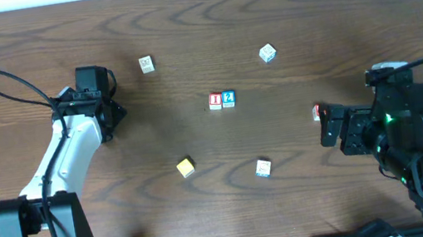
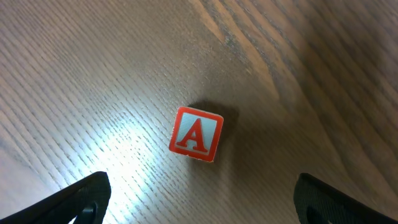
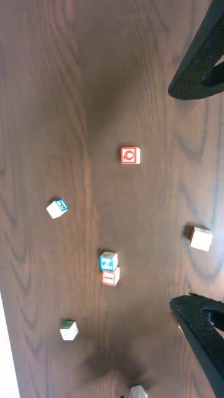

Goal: Spell out Ai2
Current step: 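Move left gripper forward over the red A block, then lower left gripper and grasp the red A block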

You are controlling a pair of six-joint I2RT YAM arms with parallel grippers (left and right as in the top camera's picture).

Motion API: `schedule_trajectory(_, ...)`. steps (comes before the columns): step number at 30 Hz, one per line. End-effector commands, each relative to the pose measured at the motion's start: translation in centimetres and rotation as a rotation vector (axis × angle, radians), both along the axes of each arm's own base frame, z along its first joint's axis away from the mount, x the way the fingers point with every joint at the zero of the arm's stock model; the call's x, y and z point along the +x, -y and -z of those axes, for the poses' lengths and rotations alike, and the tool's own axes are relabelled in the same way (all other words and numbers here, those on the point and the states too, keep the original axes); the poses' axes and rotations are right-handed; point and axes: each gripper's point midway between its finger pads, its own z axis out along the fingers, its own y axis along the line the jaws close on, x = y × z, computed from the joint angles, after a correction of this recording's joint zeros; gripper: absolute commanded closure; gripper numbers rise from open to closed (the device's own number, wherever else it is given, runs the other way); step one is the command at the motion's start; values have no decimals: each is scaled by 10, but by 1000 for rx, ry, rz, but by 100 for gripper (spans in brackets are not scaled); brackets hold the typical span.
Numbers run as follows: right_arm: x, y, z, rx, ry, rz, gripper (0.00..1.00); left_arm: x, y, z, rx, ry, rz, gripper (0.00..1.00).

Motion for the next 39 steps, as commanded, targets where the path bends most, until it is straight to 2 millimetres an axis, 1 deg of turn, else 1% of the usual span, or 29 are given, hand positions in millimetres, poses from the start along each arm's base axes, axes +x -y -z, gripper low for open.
schedule_trajectory(1,-1,1,-2,-12,9,-7,1,5,-5,3,32,-10,-11,5)
schedule_trajectory(6,-1,1,-2,-12,9,-7,1,4,-9,17,52,-46,-16,4)
schedule_trajectory(10,-1,1,-2,-12,9,-7,1,9,-10,23,49,-35,-24,4)
schedule_trajectory(16,-1,1,-2,-12,9,-7,1,11,-18,42,2,-56,-53,4)
schedule_trajectory(22,-1,1,-2,-12,9,-7,1,19,-16,43,-30,-23,-52,4)
schedule_trajectory(25,-1,1,-2,-12,9,-7,1,21,-15,43,-37,-13,-50,0)
schedule_trajectory(26,-1,1,-2,-12,9,-7,1,21,-15,43,-38,-14,-50,5)
schedule_trajectory(30,-1,1,-2,-12,9,-7,1,20,-14,47,-45,-24,-48,13)
schedule_trajectory(34,-1,1,-2,-12,9,-7,1,19,-12,51,-55,-37,-45,26)
schedule_trajectory(37,-1,1,-2,-12,9,-7,1,19,-12,53,-55,-41,-45,33)
schedule_trajectory(39,-1,1,-2,-12,9,-7,1,19,-12,53,-54,-41,-46,36)
